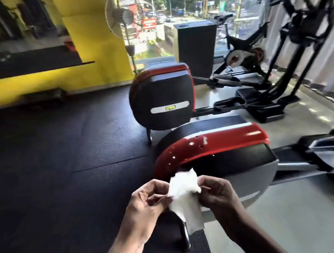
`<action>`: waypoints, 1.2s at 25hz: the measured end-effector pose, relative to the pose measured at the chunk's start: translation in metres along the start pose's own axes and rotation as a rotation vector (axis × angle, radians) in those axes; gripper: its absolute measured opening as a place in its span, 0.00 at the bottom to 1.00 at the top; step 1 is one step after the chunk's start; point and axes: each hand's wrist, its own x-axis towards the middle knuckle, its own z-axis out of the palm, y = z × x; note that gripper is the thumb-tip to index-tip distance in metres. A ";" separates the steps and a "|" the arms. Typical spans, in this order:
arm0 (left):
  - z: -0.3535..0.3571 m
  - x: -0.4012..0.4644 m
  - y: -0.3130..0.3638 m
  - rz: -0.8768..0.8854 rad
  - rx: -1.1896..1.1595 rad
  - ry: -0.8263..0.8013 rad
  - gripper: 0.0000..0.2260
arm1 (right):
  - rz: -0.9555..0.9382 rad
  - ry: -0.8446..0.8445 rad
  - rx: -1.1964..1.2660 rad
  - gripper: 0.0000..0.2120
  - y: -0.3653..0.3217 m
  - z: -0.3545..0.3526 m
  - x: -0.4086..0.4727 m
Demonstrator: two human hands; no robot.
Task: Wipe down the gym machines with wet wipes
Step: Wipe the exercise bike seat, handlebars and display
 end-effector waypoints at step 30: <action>-0.546 0.610 0.058 -0.077 -0.021 -0.139 0.14 | -0.063 -0.016 -0.315 0.13 0.085 0.354 0.713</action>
